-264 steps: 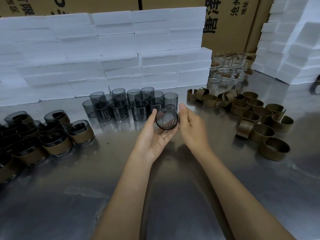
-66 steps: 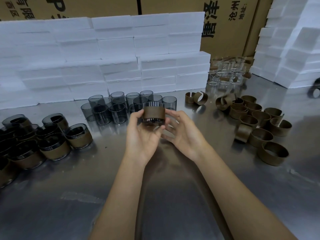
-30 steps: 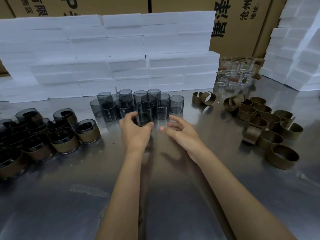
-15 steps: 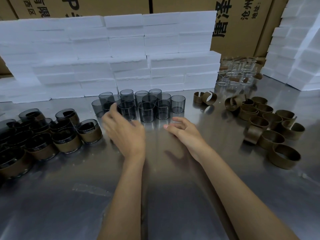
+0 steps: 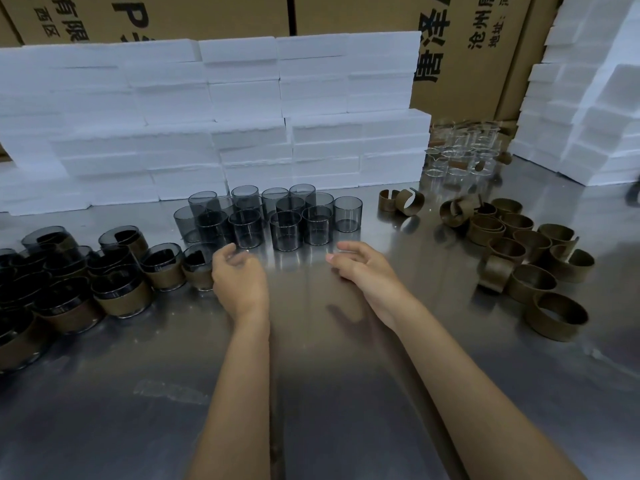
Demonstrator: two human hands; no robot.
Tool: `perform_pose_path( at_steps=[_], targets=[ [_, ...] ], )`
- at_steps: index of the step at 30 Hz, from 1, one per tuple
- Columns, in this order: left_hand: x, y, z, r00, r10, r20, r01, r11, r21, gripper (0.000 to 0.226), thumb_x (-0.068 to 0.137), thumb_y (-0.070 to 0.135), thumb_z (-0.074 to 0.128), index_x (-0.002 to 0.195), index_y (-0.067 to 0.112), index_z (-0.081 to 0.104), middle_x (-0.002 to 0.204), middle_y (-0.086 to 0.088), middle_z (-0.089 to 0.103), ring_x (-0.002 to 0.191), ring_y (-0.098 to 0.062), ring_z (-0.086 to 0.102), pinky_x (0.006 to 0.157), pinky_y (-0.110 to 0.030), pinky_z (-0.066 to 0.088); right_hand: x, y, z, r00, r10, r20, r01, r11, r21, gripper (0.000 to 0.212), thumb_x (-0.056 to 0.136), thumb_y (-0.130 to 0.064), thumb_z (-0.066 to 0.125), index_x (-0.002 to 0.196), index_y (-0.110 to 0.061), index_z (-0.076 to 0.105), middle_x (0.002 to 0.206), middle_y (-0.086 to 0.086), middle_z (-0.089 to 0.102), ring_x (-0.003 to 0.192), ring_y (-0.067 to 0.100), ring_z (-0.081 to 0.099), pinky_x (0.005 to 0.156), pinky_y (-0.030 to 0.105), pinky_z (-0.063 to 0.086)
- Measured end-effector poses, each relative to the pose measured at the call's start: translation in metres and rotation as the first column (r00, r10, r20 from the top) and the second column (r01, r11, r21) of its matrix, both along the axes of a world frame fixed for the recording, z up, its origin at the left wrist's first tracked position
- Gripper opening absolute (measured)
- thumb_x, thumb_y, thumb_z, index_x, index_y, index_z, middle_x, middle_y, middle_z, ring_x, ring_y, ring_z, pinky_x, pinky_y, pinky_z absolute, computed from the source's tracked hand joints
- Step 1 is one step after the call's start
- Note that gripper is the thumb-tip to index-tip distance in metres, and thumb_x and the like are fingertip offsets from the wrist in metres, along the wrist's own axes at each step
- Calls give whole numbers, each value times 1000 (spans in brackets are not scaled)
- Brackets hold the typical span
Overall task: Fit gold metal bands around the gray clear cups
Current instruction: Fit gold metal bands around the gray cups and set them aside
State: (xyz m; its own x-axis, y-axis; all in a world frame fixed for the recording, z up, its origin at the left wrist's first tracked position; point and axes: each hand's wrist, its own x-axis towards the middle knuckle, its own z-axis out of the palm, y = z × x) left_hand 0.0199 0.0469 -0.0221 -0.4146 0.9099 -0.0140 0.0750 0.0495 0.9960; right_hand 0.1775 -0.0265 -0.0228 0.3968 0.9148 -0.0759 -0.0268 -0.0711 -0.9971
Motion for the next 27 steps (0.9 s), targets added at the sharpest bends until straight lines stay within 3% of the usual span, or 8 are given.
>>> perform_pose_path(
  at_steps=[4,7,10,13,17,22,24,27],
  targets=[
    [-12,7,0,995,90,52,-91,996,12,39,95,6,49,130,15,61,108,5,61,116,-27,61,100,-34,47,1,0,1,999,-13,-30,13,1000,-12,42,93,-21,73,132,-11,59,111,-1,68,113,16,64,100,29,50],
    [-17,10,-2,991,104,88,-106,994,20,47,96,8,49,143,15,52,135,-3,61,125,-29,58,108,-44,46,2,0,1,998,-24,-61,23,999,-26,38,94,-22,73,128,-13,61,108,-3,68,111,17,64,99,28,51],
    [-21,14,-3,986,117,120,-119,993,8,63,97,9,47,158,18,33,159,-4,42,140,-28,46,116,-42,39,4,2,1,994,-40,-101,38,999,-29,36,93,-22,73,126,-13,62,107,-2,67,105,16,65,103,31,51],
    [-27,17,-2,982,118,145,-120,993,3,77,96,8,46,164,25,14,166,-2,29,146,-28,38,119,-41,34,6,2,1,986,-52,-159,49,999,-23,33,94,-20,73,124,-11,63,107,3,66,98,15,64,103,32,53],
    [-29,21,-4,984,97,146,-98,995,-5,75,97,8,46,163,26,17,167,-1,27,148,-27,35,120,-40,32,9,-3,5,962,-42,-269,48,999,15,20,97,-13,67,115,-7,62,108,12,66,94,15,63,84,22,56],
    [-2,11,-6,996,2,-93,9,993,121,53,95,3,54,147,9,45,148,-12,50,135,-29,49,115,-40,36,15,-6,11,928,-143,-344,160,987,21,11,100,-6,60,110,-2,62,121,24,67,108,28,67,89,28,57],
    [23,-4,-9,972,-126,-198,163,969,183,46,93,-1,54,138,9,51,135,-13,56,122,-30,54,107,-43,42,20,-4,12,907,-211,-364,229,973,8,15,102,-4,56,115,2,60,123,29,66,116,35,66,95,32,56],
    [61,-21,-16,869,-323,-375,443,847,296,46,90,-6,53,133,11,55,117,-8,59,108,-26,57,99,-45,48,27,-3,12,872,-245,-424,272,962,3,26,103,-5,52,126,8,55,122,29,65,111,35,66,95,34,54]
  ],
)
